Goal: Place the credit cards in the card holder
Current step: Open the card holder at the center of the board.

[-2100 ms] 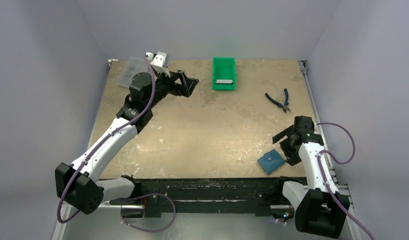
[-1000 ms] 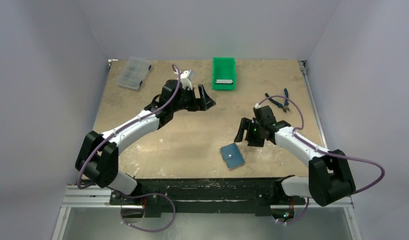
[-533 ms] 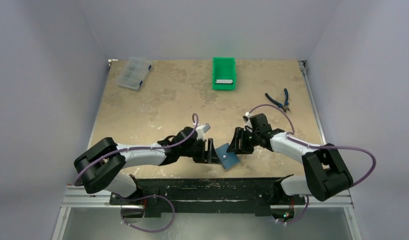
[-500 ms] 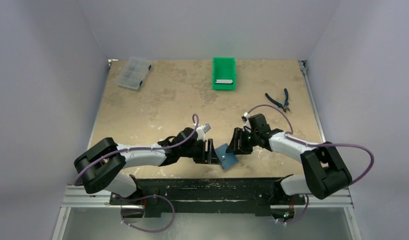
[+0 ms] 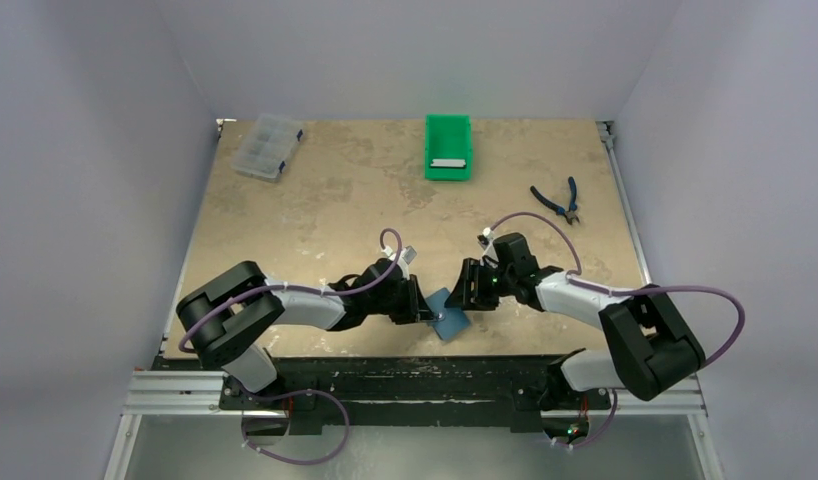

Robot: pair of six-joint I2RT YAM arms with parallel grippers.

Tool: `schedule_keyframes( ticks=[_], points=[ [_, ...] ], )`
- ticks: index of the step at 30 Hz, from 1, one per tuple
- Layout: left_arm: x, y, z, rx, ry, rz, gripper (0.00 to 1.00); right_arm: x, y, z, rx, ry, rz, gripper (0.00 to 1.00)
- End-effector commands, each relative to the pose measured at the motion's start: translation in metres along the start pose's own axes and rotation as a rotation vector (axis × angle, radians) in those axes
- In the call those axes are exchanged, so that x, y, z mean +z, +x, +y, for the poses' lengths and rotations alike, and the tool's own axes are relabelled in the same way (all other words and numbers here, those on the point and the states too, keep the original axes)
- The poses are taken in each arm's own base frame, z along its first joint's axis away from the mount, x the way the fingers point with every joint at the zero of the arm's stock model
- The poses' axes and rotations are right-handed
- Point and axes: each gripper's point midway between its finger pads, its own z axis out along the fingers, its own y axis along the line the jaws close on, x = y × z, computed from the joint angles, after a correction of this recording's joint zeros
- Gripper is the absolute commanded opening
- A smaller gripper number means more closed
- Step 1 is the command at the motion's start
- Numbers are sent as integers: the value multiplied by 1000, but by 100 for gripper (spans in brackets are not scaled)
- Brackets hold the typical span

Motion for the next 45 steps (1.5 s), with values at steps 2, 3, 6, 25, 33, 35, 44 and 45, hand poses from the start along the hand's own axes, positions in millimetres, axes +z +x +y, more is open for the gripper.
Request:
schedule_keyframes(
  ticks=[2, 3, 6, 25, 33, 35, 44, 45],
  points=[
    [9, -11, 20, -35, -71, -73, 7, 8, 14, -1, -32, -61, 43, 55],
    [10, -10, 21, -35, -75, -69, 6, 8, 15, 4, -28, -92, 55, 54],
    [9, -8, 23, -37, -83, -65, 5, 8, 18, 18, -19, -180, 80, 43],
    [-9, -11, 54, -14, -194, -97, 3, -18, 20, -5, -14, -10, -22, 58],
    [-7, -4, 58, -30, -177, -81, 1, -4, 30, 19, 16, -199, 46, 53],
    [-8, -4, 55, -25, -163, -78, 1, -8, 26, 33, 9, -257, 26, 44],
    [-18, -16, 13, 58, -64, -99, 46, -20, -1, 43, -38, -206, -100, 0],
    [-18, -17, 13, 68, -95, -103, 49, -22, -3, 44, -42, -194, -113, 0]
  ],
)
